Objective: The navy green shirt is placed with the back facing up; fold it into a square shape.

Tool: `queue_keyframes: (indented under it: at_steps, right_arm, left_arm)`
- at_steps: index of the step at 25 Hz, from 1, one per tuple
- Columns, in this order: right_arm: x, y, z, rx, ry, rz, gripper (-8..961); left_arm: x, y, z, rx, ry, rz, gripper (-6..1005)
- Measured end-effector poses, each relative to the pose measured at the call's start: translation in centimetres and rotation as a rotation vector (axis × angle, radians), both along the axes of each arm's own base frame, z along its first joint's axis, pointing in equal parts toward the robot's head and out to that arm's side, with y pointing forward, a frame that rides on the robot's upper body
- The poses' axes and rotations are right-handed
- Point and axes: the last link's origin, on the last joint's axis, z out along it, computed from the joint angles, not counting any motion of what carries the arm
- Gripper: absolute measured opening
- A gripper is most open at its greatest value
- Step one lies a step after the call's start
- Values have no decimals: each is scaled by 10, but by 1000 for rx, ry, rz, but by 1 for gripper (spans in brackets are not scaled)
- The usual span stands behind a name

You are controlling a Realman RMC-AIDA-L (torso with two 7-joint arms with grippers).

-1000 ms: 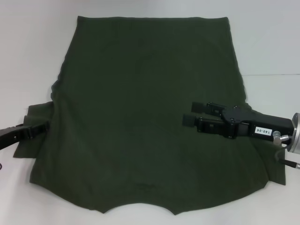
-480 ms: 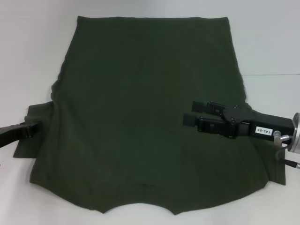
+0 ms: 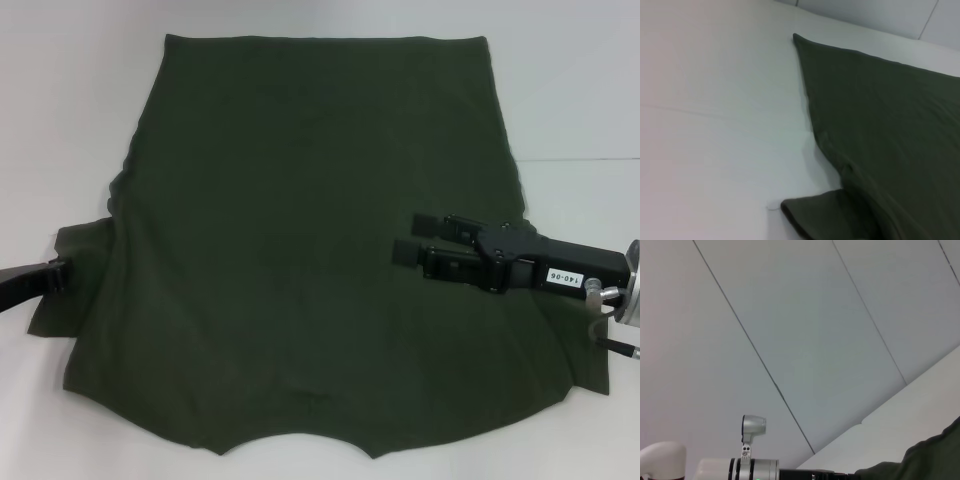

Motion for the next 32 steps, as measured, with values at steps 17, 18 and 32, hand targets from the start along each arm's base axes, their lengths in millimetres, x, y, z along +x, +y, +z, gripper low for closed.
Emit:
queue_keyframes:
  at_steps: [17, 18, 32]
  right_arm:
    - [3, 0, -2, 0, 0, -22, 909]
    - [3, 0, -2, -1, 0, -23, 909]
    - [3, 0, -2, 3, -1, -19, 908]
  left_arm:
    - [4, 11, 18, 46, 98, -46, 5]
    - [4, 12, 20, 49, 108, -47, 5]
    - [15, 28, 49, 89, 258, -105, 5]
